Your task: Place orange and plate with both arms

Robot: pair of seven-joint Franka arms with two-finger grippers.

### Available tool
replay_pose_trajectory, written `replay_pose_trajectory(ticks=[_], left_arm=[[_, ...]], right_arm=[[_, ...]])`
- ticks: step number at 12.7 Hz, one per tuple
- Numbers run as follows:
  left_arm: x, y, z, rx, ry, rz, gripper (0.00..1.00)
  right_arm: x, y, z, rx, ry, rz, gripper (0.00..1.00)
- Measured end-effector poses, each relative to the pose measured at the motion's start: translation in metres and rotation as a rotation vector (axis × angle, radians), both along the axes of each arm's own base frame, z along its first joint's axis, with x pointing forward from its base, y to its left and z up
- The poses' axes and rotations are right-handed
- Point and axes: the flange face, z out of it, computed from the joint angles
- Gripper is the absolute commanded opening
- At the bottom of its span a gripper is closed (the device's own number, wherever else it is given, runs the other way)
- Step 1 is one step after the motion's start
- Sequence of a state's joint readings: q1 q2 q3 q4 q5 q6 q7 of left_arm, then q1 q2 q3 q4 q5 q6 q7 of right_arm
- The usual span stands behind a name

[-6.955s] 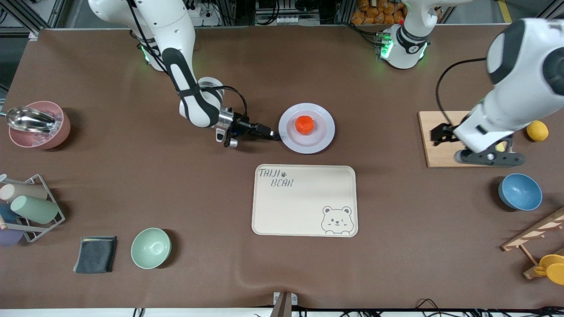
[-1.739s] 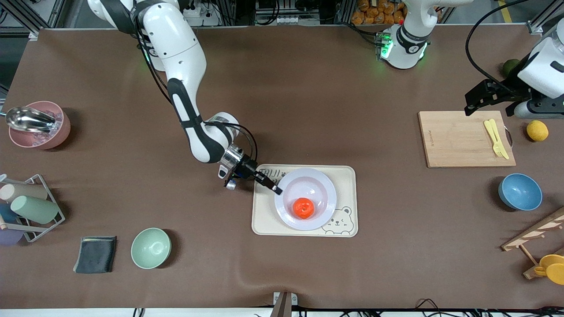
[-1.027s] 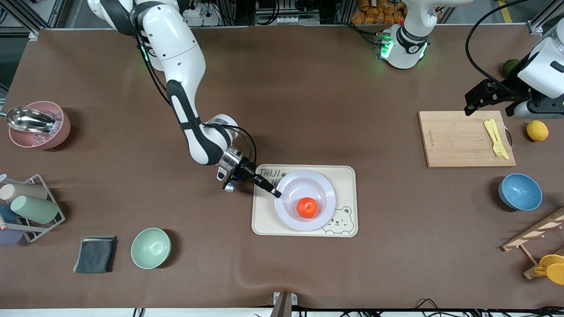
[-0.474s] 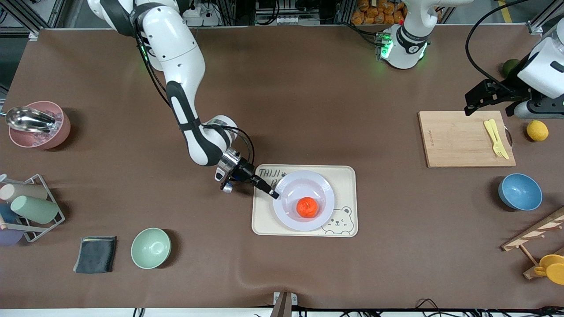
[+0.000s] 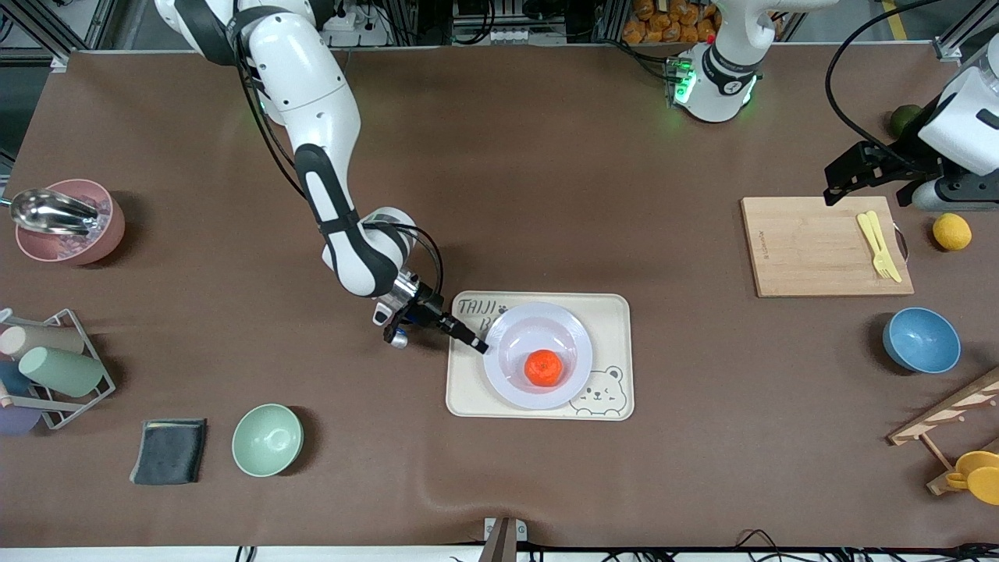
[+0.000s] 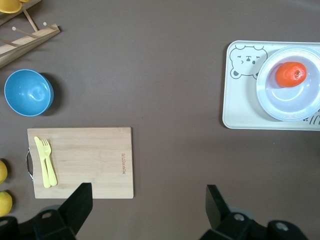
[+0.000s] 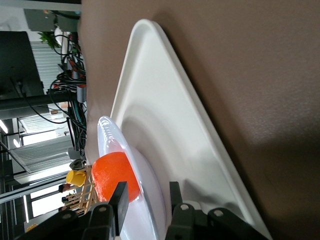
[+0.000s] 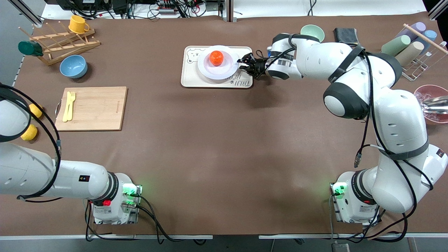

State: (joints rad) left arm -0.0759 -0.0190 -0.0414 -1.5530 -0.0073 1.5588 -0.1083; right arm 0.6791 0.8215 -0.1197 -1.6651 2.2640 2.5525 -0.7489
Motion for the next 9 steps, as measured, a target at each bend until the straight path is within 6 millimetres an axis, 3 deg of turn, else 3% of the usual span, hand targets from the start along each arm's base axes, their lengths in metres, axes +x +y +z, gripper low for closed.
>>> replay_pose_trajectory(ticks=[4, 9], left_arm=[[0.001, 0.002, 0.0, 0.0, 0.001, 0.011, 1.0], [0.0, 0.013, 0.0, 0.001, 0.011, 0.03, 1.0]], right_arm=[[0.023, -0.009, 0.02, -0.028, 0.178, 0.033, 0.41], [0.052, -0.031, 0.051, -0.036, 0.28, 0.057, 0.41]])
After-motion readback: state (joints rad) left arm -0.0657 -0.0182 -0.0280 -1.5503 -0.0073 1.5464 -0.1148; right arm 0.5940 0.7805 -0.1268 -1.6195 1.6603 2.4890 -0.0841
